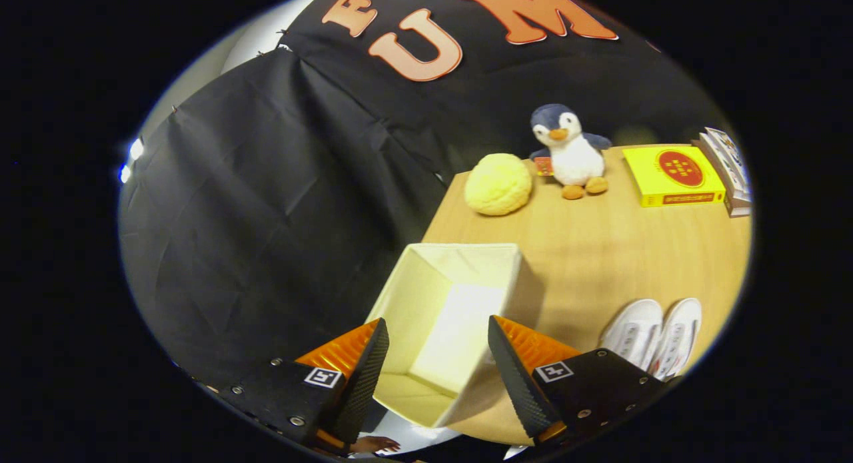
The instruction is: Open the storage box then place both shoes into the box .Put the left shoe in first, then the right shoe, with the right side of both shoes facing outward in a uniform manner.
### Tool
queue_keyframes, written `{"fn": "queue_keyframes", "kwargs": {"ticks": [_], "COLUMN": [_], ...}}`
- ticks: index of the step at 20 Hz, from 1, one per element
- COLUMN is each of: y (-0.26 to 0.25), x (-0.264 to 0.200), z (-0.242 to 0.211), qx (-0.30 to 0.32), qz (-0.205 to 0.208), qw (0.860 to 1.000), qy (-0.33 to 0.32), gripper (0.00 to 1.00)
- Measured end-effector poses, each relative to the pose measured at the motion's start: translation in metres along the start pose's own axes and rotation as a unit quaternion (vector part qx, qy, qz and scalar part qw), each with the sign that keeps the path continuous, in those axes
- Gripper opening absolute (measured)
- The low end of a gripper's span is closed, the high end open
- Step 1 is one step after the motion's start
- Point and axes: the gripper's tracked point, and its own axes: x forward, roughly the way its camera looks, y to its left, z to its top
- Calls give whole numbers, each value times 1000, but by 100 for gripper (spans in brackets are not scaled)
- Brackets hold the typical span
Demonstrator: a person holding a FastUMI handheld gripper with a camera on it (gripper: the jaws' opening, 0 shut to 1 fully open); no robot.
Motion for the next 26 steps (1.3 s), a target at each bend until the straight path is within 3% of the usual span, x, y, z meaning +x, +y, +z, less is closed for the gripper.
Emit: {"fn": "queue_keyframes", "kwargs": {"ticks": [6,11,18,22,26], "y": [-107,-159,-189,-203,-217], "x": [-31,-52,-47,-32,-18], "z": [-37,-79,-126,-129,-128], "qx": [-24,-37,-70,-110,-141], "qz": [-129,-194,-224,-242,-274], "qw": [991,980,969,961,948], "qy": [7,34,73,74,77], "gripper": [90,82,67,55,36]}}
